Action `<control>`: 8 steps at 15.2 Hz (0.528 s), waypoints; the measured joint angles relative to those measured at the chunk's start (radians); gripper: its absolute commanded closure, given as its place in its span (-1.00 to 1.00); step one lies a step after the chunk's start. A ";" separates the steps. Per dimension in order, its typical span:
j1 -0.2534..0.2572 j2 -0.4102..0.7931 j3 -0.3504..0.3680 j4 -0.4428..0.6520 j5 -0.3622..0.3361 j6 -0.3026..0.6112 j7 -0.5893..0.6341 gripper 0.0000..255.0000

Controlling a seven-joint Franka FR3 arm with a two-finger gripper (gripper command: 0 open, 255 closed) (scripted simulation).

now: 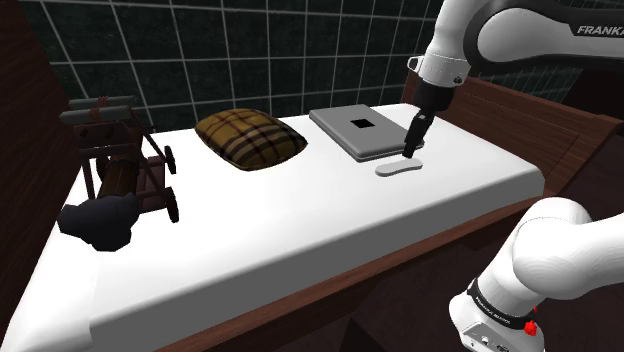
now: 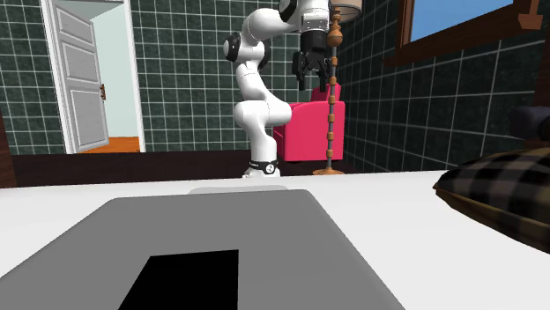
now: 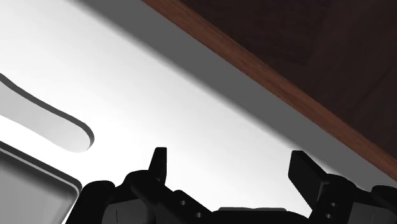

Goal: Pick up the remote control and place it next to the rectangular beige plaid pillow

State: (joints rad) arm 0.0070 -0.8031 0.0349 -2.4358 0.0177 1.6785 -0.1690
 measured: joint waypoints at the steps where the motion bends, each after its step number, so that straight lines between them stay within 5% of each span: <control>1: 0.000 0.000 0.000 0.000 0.000 0.000 0.000 -1.00; 8: 0.005 -0.004 -0.161 -0.101 -0.112 0.092 -0.292 -1.00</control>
State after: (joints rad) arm 0.0116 -0.8076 -0.1263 -2.5367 -0.0947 1.7708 -0.4608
